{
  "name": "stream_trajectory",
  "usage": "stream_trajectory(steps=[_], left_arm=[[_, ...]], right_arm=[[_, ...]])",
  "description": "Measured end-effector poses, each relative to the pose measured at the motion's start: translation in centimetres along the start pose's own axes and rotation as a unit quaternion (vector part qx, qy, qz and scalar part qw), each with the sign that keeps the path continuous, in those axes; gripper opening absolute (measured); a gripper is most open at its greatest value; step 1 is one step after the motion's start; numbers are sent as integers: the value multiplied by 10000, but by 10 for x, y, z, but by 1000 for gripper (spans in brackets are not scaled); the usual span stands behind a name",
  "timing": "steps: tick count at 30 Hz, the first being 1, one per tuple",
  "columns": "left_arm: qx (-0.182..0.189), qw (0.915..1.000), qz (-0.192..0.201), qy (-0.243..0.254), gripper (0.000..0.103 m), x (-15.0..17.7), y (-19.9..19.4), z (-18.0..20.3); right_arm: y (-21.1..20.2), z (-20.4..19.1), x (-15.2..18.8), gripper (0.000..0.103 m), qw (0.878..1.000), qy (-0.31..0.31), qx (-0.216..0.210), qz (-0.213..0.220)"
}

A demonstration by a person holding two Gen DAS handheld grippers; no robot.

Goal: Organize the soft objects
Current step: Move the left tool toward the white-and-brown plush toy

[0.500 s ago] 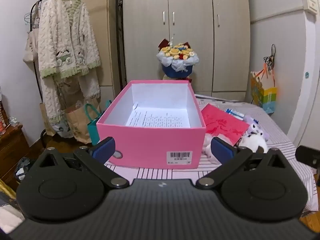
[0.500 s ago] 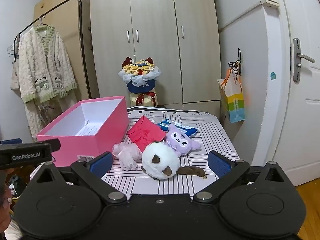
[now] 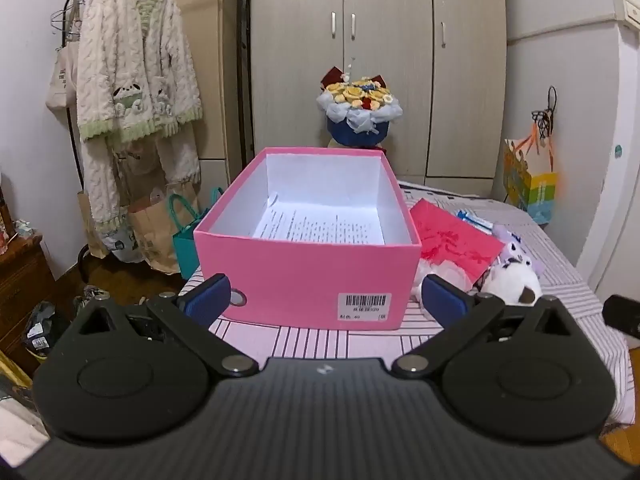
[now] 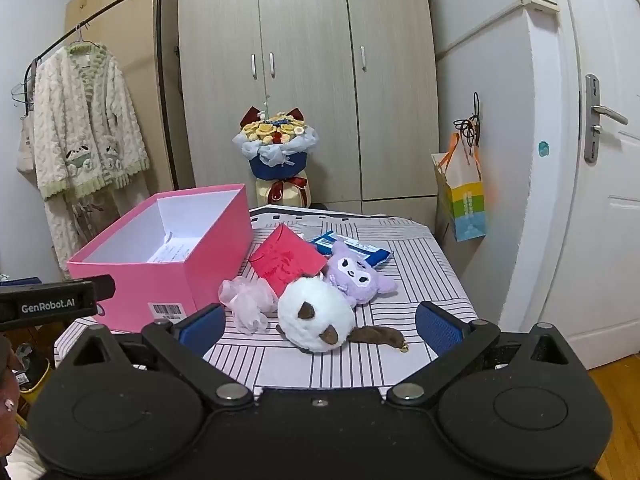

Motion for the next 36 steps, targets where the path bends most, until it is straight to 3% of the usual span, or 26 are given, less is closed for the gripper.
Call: stream_trajectory(steps=[36], left_arm=[[345,9983,-426,203,103,15,14,4]], right_arm=[[1,4,-1,103,9996,-32,190,-201]])
Point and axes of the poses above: each gripper's, at about its wrist camera, not at the fingertips, and y roughly the way its jaws point, z to its right, x to its underside, the point moved 2 cm from there along y, roughly the way its jaws point, and after that the axes turned 5 degrees about -z, right-handed, at the moved point
